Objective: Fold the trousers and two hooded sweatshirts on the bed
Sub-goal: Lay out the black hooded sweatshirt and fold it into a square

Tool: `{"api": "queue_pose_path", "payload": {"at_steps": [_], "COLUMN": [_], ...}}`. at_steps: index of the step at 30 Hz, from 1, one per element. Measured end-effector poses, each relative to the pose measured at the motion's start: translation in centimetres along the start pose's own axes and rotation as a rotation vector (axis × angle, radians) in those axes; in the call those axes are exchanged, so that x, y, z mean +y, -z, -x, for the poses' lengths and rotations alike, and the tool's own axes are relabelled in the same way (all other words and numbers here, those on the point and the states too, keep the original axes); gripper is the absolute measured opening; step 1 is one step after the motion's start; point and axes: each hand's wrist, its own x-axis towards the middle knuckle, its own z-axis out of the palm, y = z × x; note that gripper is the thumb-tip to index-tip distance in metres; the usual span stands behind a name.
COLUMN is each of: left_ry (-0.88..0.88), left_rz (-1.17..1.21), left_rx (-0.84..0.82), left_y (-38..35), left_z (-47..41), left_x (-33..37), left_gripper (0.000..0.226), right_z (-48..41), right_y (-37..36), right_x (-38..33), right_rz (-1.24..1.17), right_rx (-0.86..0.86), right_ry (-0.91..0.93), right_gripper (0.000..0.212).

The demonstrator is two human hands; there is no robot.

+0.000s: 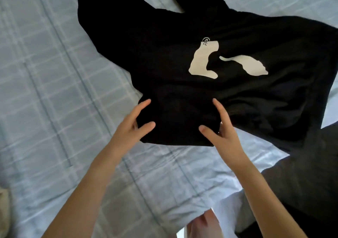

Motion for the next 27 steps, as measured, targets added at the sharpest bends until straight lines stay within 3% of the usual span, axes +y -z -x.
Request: {"api": "queue_pose_path", "payload": {"at_steps": [3,6,8,11,14,16,18,19,21,23,25,27], "left_ry": [-0.085,-0.202,-0.198,-0.210,-0.253,-0.210,-0.111,-0.051,-0.051,-0.104,-0.121,-0.182], "left_rz": [-0.212,-0.291,-0.219,-0.136,-0.089,-0.075,0.026,0.049,-0.092,-0.243,-0.228,-0.324], "left_rx": [-0.115,-0.033,0.023,0.116,0.175,0.153,0.035,-0.028,-0.109,-0.080,0.023,0.123], "left_y": [-1.2,-2.3,-2.4,-1.9,-1.5,-2.1,-3.0,-3.6,-4.8,-6.0,-6.7,-6.6], "left_z": [1.1,1.9,2.5,3.9,6.2,7.3,8.2,8.6,9.9,11.2,12.6,14.3], "left_x": [-3.3,-4.5,-4.2,-2.3,-0.3,-0.5,-2.1,-3.4,-5.6,-6.7,-6.5,-5.0], "left_gripper": [0.097,0.082,0.070,0.053,0.037,0.037,0.047,0.056,0.079,0.080,0.069,0.056], "right_z": [1.4,1.8,2.1,2.9,4.9,6.2,7.5,8.3,9.8,10.9,11.5,12.5], "right_y": [-1.0,-1.4,-1.4,-0.7,-0.6,-0.4,-0.5,-0.6,-0.6,-1.0,-1.1,-0.9], "right_x": [4.4,6.6,6.3,4.0,1.5,1.8,3.3,4.5,7.0,8.4,8.3,7.2], "right_rz": [0.248,0.641,0.720,0.623,0.206,-0.007,-0.138,-0.108,0.236,0.610,0.631,0.491], "right_rx": [-0.173,-0.049,0.029,0.080,0.070,0.029,-0.095,-0.174,-0.284,-0.258,-0.159,-0.069], "right_ry": [0.101,0.229,0.278,0.261,0.152,0.055,0.008,-0.003,0.097,0.239,0.280,0.234], "right_gripper": [0.104,0.092,0.084,0.068,0.046,0.048,0.069,0.084,0.105,0.103,0.092,0.077]}}
